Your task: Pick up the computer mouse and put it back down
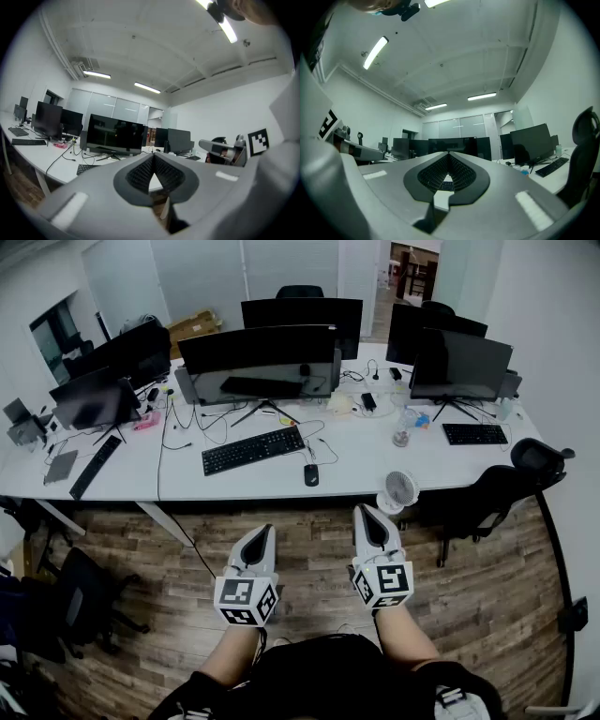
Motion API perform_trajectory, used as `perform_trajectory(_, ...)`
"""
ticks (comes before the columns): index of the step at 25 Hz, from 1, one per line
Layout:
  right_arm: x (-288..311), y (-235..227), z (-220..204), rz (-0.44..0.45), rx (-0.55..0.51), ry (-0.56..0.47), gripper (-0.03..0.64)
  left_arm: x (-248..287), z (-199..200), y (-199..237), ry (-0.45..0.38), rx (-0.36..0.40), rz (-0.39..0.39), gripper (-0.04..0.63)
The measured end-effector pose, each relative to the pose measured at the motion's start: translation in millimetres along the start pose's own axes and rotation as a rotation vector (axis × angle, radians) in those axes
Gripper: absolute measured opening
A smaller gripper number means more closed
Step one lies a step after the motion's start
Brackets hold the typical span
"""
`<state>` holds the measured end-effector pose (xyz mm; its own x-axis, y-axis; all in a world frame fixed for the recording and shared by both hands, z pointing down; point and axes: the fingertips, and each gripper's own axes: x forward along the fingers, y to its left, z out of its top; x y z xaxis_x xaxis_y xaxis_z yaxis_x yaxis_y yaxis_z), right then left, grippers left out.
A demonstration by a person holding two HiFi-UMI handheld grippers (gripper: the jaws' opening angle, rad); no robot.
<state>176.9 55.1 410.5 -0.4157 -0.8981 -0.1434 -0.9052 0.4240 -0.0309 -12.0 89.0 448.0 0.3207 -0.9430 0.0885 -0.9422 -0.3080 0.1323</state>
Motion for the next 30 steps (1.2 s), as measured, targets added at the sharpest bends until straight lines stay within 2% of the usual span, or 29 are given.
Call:
perform_trajectory(7, -3, 8, -1, -0.016, -0.001, 0.009, -0.003, -12, -6, 1, 0.006, -0.008, 0.006, 0.054)
perform_trajectory(14, 2, 39, -1, -0.036, -0.025, 0.013, -0.003, -28, -4, 30, 0.003, -0.024, -0.003, 0.054)
perform_trajectory(24, 1, 96, -5, -0.121, -0.041, -0.002, -0.003, -58, -3, 86, -0.010, -0.016, -0.057, 0.054)
perform_trajectory(27, 2, 108, -11, -0.134, -0.042, 0.032, -0.002, -61, -1, 88, -0.010, -0.036, -0.090, 0.054)
perform_trajectory(30, 7, 117, -14, -0.131, -0.046, 0.043, -0.002, -63, -1, 90, -0.017, -0.020, -0.104, 0.054)
